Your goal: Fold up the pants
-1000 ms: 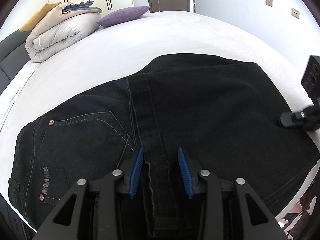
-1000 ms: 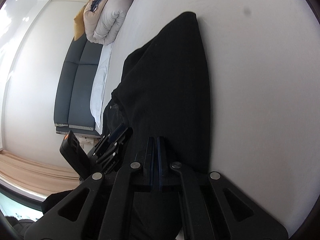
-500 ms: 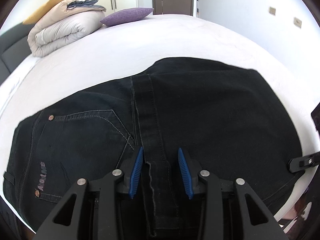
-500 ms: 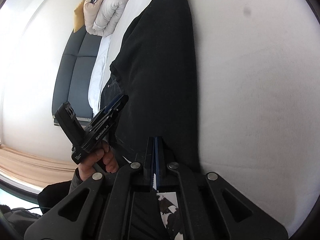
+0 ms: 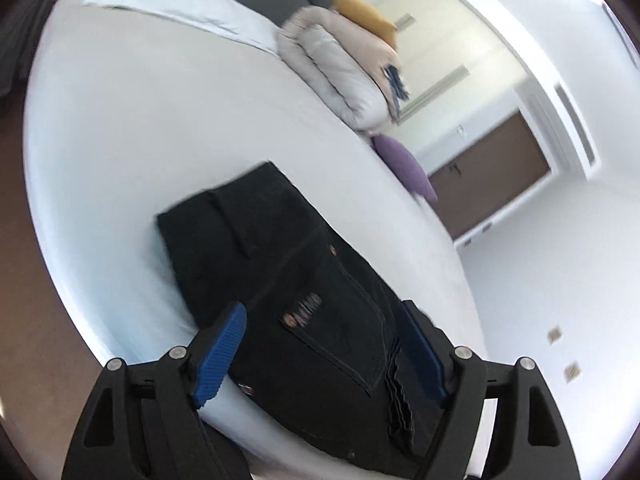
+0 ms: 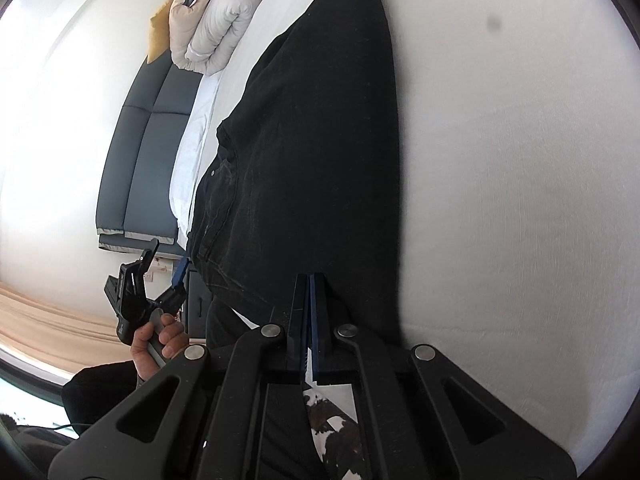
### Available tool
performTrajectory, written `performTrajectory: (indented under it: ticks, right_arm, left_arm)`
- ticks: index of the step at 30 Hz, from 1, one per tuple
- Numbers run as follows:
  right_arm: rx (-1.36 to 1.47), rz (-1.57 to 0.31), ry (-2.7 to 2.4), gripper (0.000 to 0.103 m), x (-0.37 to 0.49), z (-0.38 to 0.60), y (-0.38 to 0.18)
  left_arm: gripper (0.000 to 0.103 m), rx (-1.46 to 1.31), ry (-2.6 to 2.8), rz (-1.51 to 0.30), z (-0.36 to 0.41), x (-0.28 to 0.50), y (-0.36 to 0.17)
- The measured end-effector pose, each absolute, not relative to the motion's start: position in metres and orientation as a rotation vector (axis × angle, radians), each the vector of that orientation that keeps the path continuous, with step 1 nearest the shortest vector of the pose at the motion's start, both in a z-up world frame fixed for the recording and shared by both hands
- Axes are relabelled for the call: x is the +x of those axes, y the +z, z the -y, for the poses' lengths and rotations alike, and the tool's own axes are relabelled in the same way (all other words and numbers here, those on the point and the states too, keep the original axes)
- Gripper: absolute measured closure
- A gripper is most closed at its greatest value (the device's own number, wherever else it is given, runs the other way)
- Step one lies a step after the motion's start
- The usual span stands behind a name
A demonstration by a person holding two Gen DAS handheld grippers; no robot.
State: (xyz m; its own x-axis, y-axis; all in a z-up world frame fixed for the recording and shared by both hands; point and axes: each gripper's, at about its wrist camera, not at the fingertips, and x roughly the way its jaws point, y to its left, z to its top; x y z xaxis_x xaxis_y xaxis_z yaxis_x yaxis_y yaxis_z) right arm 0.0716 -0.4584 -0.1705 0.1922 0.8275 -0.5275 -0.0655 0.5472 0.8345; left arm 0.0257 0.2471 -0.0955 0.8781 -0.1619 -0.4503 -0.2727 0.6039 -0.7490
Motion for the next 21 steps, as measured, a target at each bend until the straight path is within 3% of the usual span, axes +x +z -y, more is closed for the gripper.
performTrajectory:
  ticks: [8,21]
  right_arm:
    - [0.781,-1.222,0.712,0.103,0.074,0.454,-0.172]
    - [0.784,-1.221,0.712,0.103,0.076,0.452,-0.173]
  left_arm:
    - [0.025,-1.19,0.02,-0.511,-0.289,0.027,-0.141]
    - [0.031,-1.28,-0.011,-0.556,-0.29,0.029,-0.163]
